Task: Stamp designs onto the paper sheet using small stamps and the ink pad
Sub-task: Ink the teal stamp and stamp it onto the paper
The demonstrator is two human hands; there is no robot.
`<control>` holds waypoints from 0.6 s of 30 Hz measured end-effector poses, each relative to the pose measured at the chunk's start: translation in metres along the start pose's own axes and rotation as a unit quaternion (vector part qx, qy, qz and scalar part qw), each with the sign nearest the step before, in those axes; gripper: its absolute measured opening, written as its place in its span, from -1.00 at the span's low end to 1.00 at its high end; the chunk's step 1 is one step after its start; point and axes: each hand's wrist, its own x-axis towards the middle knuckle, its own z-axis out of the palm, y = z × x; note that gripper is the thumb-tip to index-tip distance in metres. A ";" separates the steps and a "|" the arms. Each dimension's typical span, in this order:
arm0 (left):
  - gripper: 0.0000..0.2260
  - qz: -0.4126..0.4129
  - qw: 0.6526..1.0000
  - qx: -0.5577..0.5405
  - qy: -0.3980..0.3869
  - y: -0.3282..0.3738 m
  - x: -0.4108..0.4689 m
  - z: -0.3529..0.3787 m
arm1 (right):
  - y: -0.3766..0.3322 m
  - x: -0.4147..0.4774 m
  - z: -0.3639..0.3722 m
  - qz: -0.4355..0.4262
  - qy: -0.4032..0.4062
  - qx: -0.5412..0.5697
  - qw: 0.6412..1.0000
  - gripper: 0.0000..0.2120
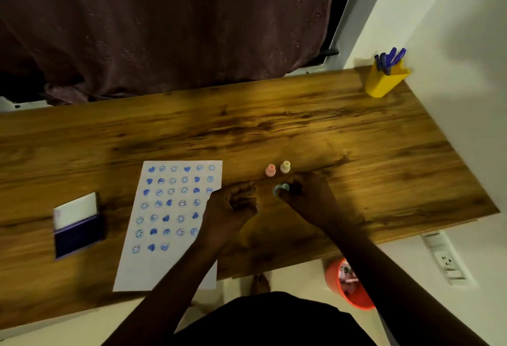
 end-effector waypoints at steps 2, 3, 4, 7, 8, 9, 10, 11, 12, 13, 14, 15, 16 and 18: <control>-0.58 0.001 1.000 0.008 0.004 -0.002 0.002 0.001 | 0.007 0.009 0.006 -0.021 0.019 -0.066 0.997 -0.78; -0.61 0.002 1.000 0.012 0.008 -0.003 0.002 0.001 | 0.009 0.014 0.008 -0.024 0.018 -0.093 0.995 -0.75; -0.63 0.005 1.000 0.016 0.014 -0.003 0.001 0.001 | 0.009 0.018 0.010 -0.024 0.019 -0.107 0.994 -0.72; -0.67 0.003 0.999 0.013 0.032 -0.005 -0.002 0.000 | 0.009 0.025 0.014 -0.017 0.014 -0.124 0.992 -0.65; -0.68 0.001 0.999 0.013 0.036 -0.006 -0.002 -0.001 | 0.009 0.026 0.015 -0.018 0.015 -0.128 0.991 -0.63; -0.70 -0.001 0.999 0.016 0.040 -0.006 -0.002 -0.002 | 0.009 0.026 0.015 -0.019 0.015 -0.134 0.991 -0.61; -0.71 -0.001 0.999 0.018 0.043 -0.007 -0.003 -0.003 | 0.008 0.027 0.016 -0.020 0.015 -0.136 0.990 -0.60; -0.72 -0.002 0.999 0.019 0.047 -0.007 -0.003 -0.003 | 0.008 0.026 0.016 -0.017 0.013 -0.137 0.990 -0.58; -0.73 -0.002 0.998 0.021 0.052 -0.007 -0.003 -0.004 | 0.008 0.027 0.017 -0.015 0.013 -0.136 0.991 -0.58; -0.74 -0.001 0.998 0.026 0.056 -0.007 -0.003 -0.005 | 0.009 0.027 0.018 -0.012 0.012 -0.135 0.991 -0.58; -0.75 -0.001 0.998 0.029 0.058 -0.007 -0.003 -0.005 | 0.009 0.027 0.018 -0.010 0.009 -0.135 0.991 -0.60; -0.75 -0.001 0.998 0.029 0.059 -0.006 -0.003 -0.007 | 0.008 0.027 0.016 -0.006 0.004 -0.135 0.991 -0.61; -0.75 -0.001 0.998 0.027 0.058 -0.005 -0.004 -0.008 | 0.007 0.026 0.014 -0.005 0.004 -0.135 0.991 -0.62; -0.74 -0.001 0.998 0.023 0.059 -0.004 -0.005 -0.012 | 0.002 0.022 0.009 -0.015 0.015 -0.127 0.992 -0.63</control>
